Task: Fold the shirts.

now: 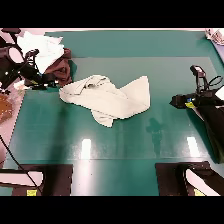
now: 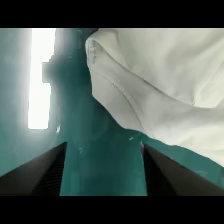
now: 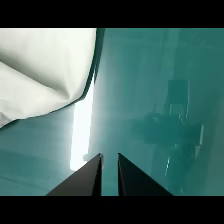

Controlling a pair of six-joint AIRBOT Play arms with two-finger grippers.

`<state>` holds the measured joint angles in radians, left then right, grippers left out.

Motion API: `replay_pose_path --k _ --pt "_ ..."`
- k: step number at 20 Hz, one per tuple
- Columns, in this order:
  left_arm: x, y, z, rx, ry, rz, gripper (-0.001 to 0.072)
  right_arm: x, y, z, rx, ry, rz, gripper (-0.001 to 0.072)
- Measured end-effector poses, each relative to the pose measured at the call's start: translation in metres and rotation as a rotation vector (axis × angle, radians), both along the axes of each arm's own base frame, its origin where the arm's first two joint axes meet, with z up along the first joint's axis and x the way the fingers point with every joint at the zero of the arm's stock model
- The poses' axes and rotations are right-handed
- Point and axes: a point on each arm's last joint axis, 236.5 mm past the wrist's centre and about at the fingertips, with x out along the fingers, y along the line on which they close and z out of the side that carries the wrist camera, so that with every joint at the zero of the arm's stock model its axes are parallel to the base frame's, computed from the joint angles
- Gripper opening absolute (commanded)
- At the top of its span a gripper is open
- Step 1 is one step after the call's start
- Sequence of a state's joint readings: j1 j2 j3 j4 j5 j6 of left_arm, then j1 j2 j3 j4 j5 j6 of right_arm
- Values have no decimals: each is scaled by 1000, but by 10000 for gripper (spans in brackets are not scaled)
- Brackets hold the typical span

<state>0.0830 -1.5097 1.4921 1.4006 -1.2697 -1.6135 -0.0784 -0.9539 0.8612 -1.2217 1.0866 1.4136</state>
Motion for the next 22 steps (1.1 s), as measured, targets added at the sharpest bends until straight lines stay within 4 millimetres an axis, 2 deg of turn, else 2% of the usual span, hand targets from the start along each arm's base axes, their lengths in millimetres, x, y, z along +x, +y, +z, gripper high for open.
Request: replay_pose_path --k 2,6,12,20,22 --pt "4 5 -9 -26 -2 -22 552 0 2 0 10 1 -2 123" --pt "24 -6 -25 -84 -60 -106 551 0 4 0 21 2 -2 123" --pt "45 0 -49 -31 -113 -194 550 -2 5 -1 26 9 1 123" --pt "47 9 -79 11 -82 -229 548 -2 6 -1 26 8 1 123" --pt "47 9 -84 14 -75 -236 437 -1 5 0 26 6 -1 123"
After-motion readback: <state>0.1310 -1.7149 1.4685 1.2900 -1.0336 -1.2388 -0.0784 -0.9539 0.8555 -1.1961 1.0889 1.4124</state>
